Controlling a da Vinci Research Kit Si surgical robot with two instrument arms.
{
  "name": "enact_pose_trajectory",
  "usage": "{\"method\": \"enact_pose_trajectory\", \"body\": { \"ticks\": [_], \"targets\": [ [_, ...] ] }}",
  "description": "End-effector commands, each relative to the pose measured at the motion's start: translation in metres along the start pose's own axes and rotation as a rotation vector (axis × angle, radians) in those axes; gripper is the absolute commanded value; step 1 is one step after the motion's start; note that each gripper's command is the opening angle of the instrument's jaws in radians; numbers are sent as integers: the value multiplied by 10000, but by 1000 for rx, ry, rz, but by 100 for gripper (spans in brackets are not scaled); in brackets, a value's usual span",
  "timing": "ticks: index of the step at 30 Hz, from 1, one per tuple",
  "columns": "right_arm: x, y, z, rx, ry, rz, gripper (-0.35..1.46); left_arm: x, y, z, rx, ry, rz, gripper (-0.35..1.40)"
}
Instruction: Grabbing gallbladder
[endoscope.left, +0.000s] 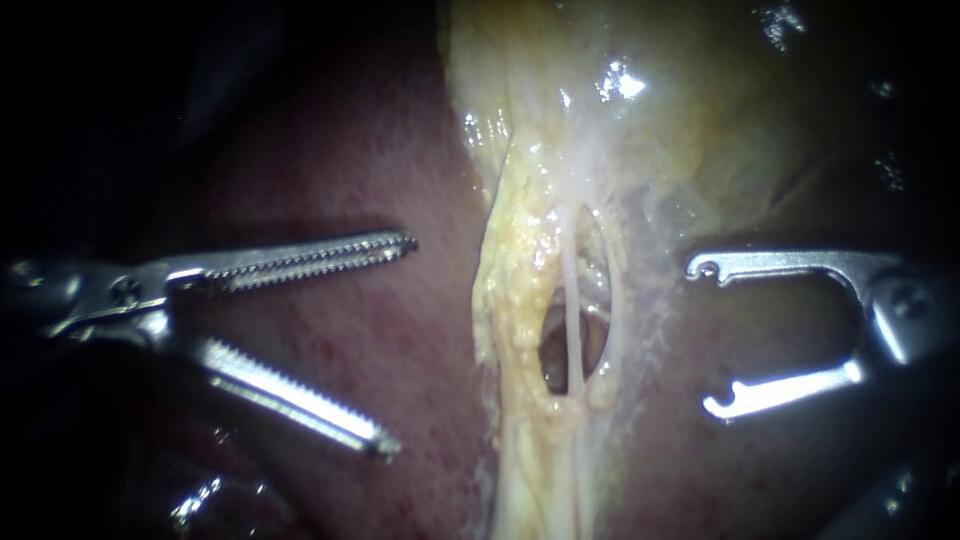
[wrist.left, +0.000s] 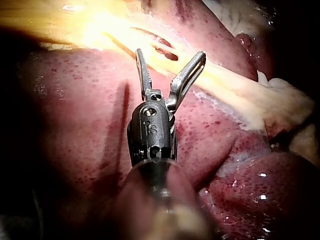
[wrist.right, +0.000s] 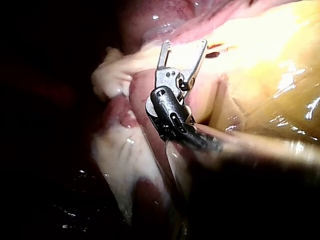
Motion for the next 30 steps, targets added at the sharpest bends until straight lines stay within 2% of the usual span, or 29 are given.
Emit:
{"method": "enact_pose_trajectory", "body": {
  "ticks": [1, 5, 8, 11, 16, 18, 23, 30],
  "targets": [
    [0, 0, 0, 0, 0, 0, 60, -1, 0, 0, 0, 0, -1, 96],
    [0, -1, 0, 1, 0, 0, 60, -4, -1, -4, 3, -1, -2, 99],
    [0, -1, 0, 1, 0, 0, 60, -9, -1, -9, -17, 0, 1, 101],
    [0, -1, 0, 1, 0, 0, 60, -13, -1, -12, -53, 2, -43, 101],
    [0, -1, 0, 0, 0, 6, 60, -15, 0, -10, -102, 37, -136, 96],
    [0, -1, 0, 0, 0, 6, 60, -16, 2, -8, -117, 60, -157, 94],
    [0, -1, 0, 0, -1, 17, 60, -18, 6, 6, -131, 121, -239, 89],
    [0, -1, -1, 0, -1, 17, 60, -17, 11, 25, -151, 165, -336, 79]
  ]
}}
